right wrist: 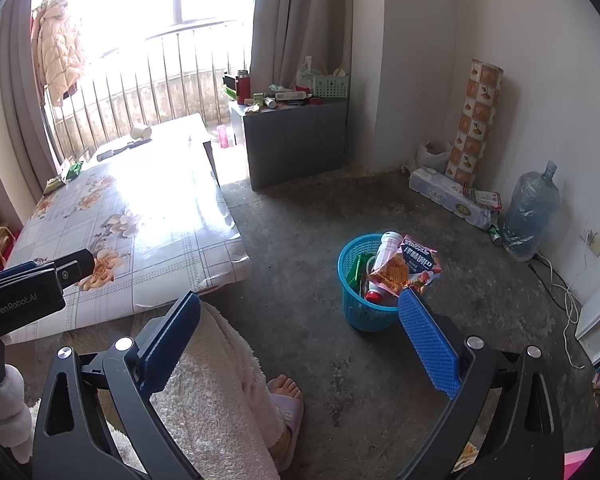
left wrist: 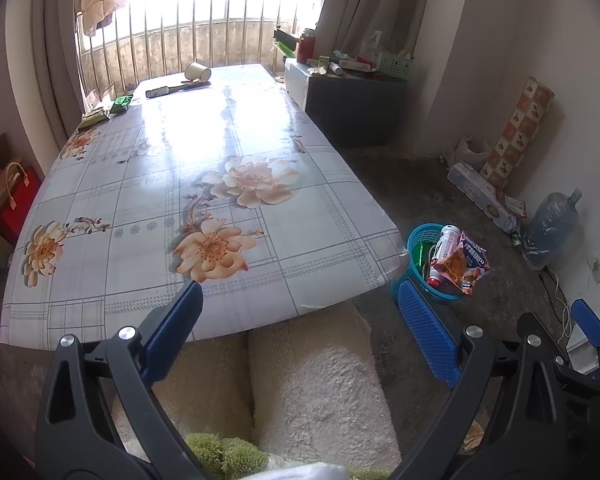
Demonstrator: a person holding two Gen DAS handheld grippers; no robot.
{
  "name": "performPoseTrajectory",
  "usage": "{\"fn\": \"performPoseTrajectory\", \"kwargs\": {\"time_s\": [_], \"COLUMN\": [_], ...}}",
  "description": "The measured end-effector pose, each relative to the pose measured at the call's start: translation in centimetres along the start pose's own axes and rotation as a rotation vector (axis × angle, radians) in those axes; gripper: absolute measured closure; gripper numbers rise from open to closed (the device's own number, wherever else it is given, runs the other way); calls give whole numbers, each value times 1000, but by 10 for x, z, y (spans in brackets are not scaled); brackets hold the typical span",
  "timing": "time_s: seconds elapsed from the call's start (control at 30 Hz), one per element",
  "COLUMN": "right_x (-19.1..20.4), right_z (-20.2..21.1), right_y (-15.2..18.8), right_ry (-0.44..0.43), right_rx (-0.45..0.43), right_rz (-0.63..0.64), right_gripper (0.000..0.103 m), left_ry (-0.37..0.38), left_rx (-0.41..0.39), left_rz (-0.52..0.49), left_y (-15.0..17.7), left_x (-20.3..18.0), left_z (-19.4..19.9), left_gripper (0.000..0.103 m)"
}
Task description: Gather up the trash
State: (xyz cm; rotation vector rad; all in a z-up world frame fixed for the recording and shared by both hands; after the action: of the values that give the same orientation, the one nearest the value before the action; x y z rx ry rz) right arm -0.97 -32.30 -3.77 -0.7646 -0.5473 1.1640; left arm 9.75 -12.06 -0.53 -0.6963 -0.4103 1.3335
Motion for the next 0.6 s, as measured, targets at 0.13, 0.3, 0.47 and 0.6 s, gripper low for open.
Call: {"fn": "performPoseTrajectory", "kwargs": {"time_s": [0.13,0.3,0.47,0.6], "right_x": [0,1,6,6], "right_z": [0,0,-1,-2], "right_y": [1,1,4,5], "right_ry": [1,1,-3,-3], "right_rx": [1,1,3,6], "right_rz": [-1,-1,3,6], "right_gripper": [7,7,7,7], "left_ry": [0,-2,-9,-15], "left_rx": [4,2,-1,1], "left_rz": [1,3,11,14], "left_y": [1,2,5,6], "left_x": [1,2,3,4], "left_z": [0,0,0,-1], "left_gripper": [9,9,9,9]}}
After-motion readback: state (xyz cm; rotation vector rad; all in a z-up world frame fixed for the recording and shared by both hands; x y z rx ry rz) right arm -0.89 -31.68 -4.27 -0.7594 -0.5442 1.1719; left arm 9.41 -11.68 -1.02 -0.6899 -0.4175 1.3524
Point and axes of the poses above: each gripper's, at about its wrist camera, not at the fingertips, and z roughly against the way its jaws point, x to its left, y to its underside, the point moved 7 cm from there along -z, roughly the way its jaws point
